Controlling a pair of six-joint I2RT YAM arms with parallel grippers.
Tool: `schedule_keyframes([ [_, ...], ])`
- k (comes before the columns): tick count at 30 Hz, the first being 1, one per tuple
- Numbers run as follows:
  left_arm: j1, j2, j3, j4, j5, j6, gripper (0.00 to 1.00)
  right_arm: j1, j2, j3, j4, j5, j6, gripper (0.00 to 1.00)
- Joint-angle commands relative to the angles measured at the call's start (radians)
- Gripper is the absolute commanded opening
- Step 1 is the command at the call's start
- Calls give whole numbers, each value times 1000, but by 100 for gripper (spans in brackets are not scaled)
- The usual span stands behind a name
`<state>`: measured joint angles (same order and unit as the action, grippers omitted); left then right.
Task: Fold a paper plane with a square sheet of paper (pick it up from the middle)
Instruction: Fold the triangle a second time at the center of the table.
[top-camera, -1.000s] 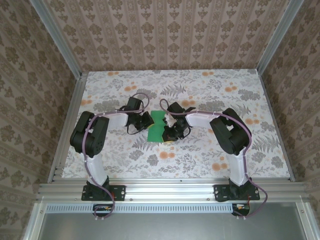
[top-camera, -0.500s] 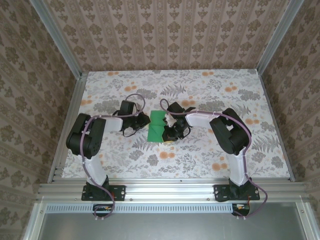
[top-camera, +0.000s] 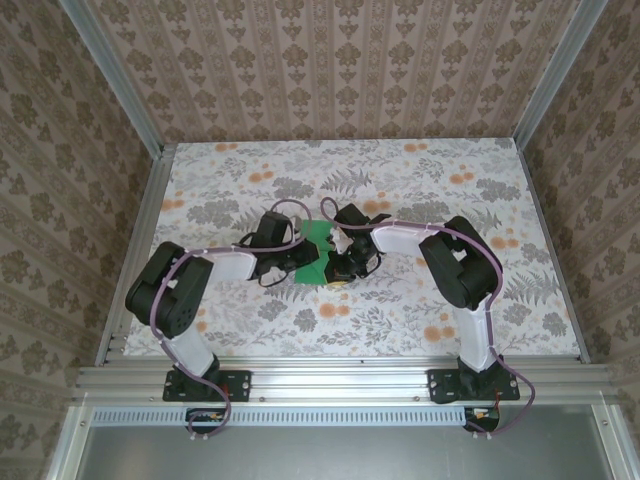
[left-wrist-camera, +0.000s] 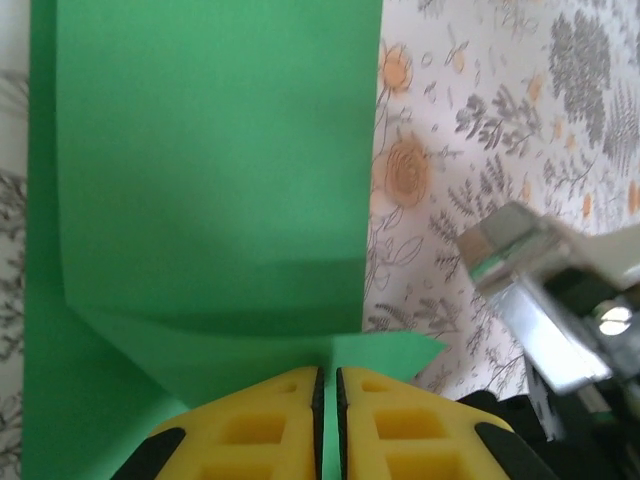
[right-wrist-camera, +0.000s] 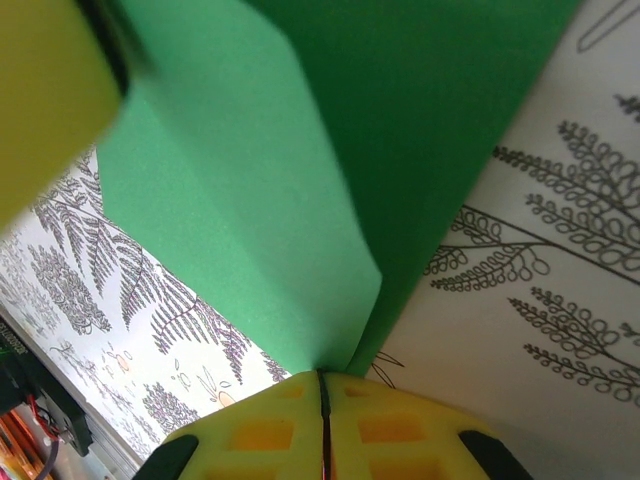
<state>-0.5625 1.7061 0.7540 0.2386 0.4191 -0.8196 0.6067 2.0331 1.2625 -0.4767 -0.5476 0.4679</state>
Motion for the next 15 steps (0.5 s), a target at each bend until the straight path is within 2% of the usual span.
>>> schedule_keyframes([
  [1,-24,4,-13,3,6,-15,14,8,103,-55,-136,145,21,8],
  [15,-30,74,-16,14,76,-9,14,8,117,-50,-152,167,42,7],
])
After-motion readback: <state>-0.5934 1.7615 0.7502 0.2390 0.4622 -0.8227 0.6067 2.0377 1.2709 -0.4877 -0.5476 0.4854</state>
